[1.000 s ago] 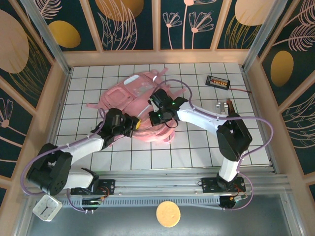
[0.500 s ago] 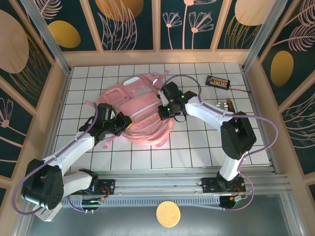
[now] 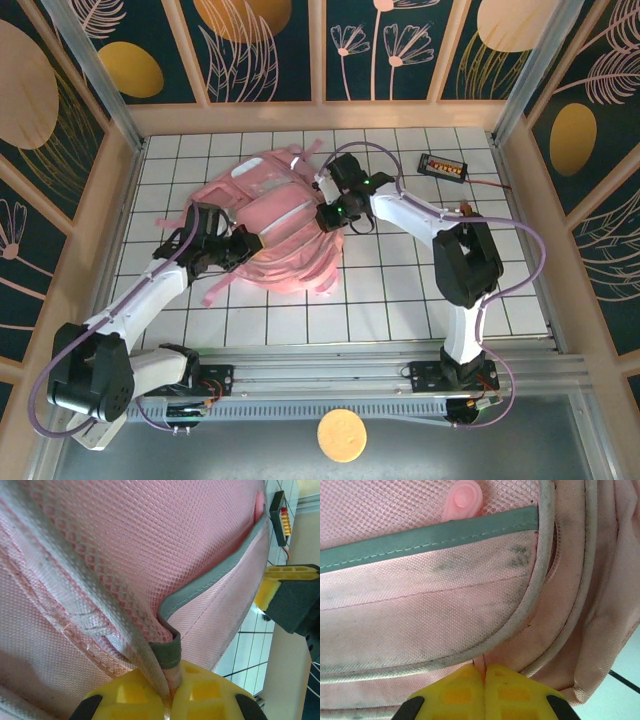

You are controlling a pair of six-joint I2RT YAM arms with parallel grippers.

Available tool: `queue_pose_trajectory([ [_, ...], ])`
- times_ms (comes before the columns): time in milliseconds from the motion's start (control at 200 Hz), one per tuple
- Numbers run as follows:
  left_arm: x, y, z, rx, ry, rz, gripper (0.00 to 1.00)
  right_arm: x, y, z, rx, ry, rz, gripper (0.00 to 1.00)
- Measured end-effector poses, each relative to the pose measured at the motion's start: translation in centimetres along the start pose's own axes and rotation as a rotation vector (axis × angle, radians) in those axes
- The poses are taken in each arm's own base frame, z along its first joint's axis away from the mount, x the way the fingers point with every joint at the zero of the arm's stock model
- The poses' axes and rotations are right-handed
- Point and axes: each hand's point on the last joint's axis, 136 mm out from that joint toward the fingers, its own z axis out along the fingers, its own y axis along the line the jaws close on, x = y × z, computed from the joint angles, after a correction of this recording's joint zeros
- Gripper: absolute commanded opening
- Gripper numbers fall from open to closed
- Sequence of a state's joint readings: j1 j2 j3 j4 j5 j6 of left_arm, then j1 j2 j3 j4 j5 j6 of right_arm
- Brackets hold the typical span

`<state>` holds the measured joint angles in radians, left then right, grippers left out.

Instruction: Pack the student bag

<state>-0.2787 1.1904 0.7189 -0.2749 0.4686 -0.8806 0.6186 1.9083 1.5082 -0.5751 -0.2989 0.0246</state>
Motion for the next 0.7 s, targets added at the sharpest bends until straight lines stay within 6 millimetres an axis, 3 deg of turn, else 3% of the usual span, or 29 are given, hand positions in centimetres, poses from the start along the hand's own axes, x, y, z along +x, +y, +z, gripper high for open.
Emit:
queue_pose_trajectory([
  [125,-0.5,0.1,-0.1,0.000,0.003,-0.011,0.00,0.1,0.3,0.0,-0.022,-0.015,0.008,0.00],
  [290,-1.6,0.5,0.6,-0.042,0.033,-0.014,0.00,2.1,0.4,-0.7,-0.015,-0.029,0.059,0.00],
  [435,-3.5,1.2,1.1,-0.101,0.048,0.013,0.00,3.1,2.6,-1.1,-0.018,-0.059,0.087,0.00],
  [565,-5.5,1.5,0.7,-0.127,0.029,0.041,0.30,3.9,5.2,-0.6,-0.032,-0.048,0.093,0.00],
  [671,-6.7,1.3,-0.1,-0.125,-0.015,0.049,0.63,4.1,6.1,-0.4,-0.043,-0.042,0.109,0.00],
  [701,-6.8,1.2,-0.4,-0.119,-0.023,0.043,0.66,4.2,6.1,-0.4,-0.045,-0.040,0.114,0.00],
])
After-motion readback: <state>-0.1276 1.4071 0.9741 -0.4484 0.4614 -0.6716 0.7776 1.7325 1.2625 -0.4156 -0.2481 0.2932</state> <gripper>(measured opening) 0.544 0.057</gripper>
